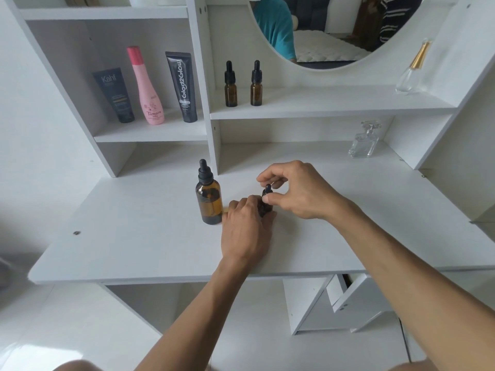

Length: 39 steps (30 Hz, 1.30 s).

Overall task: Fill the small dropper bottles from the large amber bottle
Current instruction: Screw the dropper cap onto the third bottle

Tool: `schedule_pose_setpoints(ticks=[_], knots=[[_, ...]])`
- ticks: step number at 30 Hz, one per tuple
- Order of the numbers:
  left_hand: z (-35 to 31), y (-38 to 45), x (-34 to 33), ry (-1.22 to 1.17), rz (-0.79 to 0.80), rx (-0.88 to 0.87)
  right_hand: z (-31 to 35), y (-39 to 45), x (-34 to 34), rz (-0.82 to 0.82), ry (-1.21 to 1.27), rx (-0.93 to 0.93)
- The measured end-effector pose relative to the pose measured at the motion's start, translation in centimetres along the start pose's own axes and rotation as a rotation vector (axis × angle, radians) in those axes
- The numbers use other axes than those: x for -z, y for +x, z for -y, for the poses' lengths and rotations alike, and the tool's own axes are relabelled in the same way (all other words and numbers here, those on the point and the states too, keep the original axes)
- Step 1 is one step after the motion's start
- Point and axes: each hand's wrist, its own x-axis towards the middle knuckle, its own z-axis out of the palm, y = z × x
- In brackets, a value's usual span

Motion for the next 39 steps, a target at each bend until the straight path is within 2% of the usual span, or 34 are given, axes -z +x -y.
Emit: schedule_pose_setpoints(ticks=[11,15,19,22,26,39], knots=[[-0.1,-0.1,0.0,-0.005,-0.014,-0.006,-0.1,-0.2,-0.6,-0.062,-0.005,-0.033],[-0.2,-0.1,0.1,-0.023,-0.015,-0.009,-0.4,-0.2,-0.8,-0.031,0.0,-0.023],[-0.2,-0.1,0.1,-0.015,-0.017,-0.013,-0.5,-0.4,-1.1,-0.089,-0.003,-0.045],[-0.3,-0.2,0.3,-0.019,-0.014,-0.014,-0.5,-0.6,-1.2,-0.046,0.024,-0.039],[-0.2,-0.2,0.2,-0.015,-0.01,-0.005,-0.6,-0.7,-1.1,-0.096,0.02,-0.062],[-0.3,-0.2,0.2,-0.014,0.002,0.002,-1.2,-0.8,-1.0,-0.048,0.093,-0.054]])
